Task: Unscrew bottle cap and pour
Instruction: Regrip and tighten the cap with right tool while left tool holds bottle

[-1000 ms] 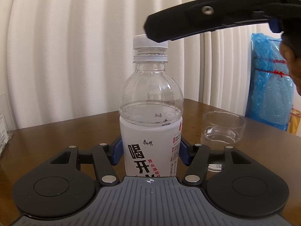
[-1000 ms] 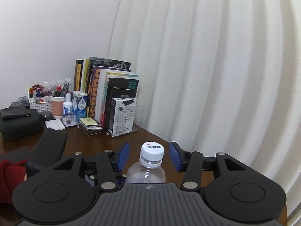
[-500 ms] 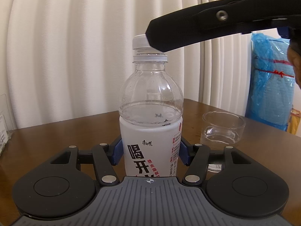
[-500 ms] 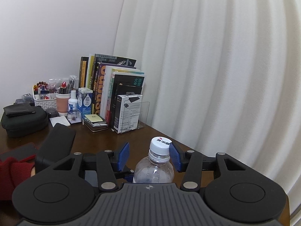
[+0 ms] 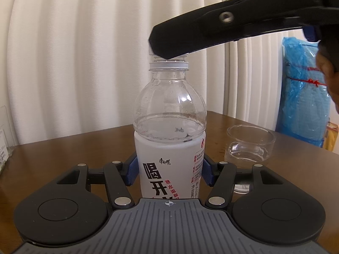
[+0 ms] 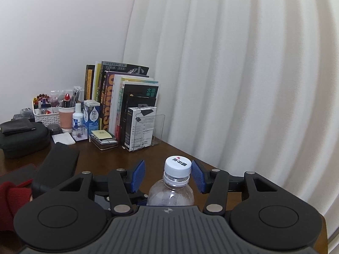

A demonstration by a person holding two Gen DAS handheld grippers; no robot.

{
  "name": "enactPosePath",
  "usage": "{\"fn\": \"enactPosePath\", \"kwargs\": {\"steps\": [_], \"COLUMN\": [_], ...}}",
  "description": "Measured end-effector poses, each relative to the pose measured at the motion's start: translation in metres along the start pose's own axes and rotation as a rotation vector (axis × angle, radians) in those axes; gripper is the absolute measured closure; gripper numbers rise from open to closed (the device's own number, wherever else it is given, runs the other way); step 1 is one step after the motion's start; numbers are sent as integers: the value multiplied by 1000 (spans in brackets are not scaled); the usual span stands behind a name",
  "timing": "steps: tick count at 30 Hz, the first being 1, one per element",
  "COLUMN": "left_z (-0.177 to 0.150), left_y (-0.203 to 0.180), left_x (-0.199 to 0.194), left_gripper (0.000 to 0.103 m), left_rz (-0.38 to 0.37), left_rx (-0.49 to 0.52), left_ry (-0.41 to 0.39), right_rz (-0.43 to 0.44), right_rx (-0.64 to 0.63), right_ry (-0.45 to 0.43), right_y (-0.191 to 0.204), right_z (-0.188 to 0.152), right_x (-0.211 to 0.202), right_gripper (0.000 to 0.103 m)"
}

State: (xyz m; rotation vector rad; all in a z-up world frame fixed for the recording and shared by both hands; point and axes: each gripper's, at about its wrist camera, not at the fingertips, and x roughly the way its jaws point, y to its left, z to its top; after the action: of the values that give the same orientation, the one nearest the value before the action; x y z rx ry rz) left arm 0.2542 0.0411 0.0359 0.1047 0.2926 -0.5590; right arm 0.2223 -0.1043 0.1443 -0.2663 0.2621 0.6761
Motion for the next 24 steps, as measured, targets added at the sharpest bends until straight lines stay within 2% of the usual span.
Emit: {"fn": "enactPosePath", "kwargs": {"steps": [3, 12, 18, 21, 24], "left_z": [2, 4, 4, 4, 3], "left_y": [-1, -1, 0, 0, 0], "left_x": [1, 3, 4, 5, 5], "left_gripper": [44, 44, 44, 44, 44], "left_rz": [1, -3, -5, -6, -7], "left_rx": [1, 1, 1, 1, 1], "left_ry": [1, 3, 4, 4, 4], "right_rz": [13, -33, -46, -51, -55], "right_rx": [-11, 11, -20, -29, -31], "right_ry": [2, -4, -4, -4, 6], "right_y": [4, -4, -2, -1, -3], "right_z": [0, 6, 6, 6, 6], "right_x": [-4, 6, 12, 15, 19], "right_gripper": [50, 50, 50, 52, 60]}}
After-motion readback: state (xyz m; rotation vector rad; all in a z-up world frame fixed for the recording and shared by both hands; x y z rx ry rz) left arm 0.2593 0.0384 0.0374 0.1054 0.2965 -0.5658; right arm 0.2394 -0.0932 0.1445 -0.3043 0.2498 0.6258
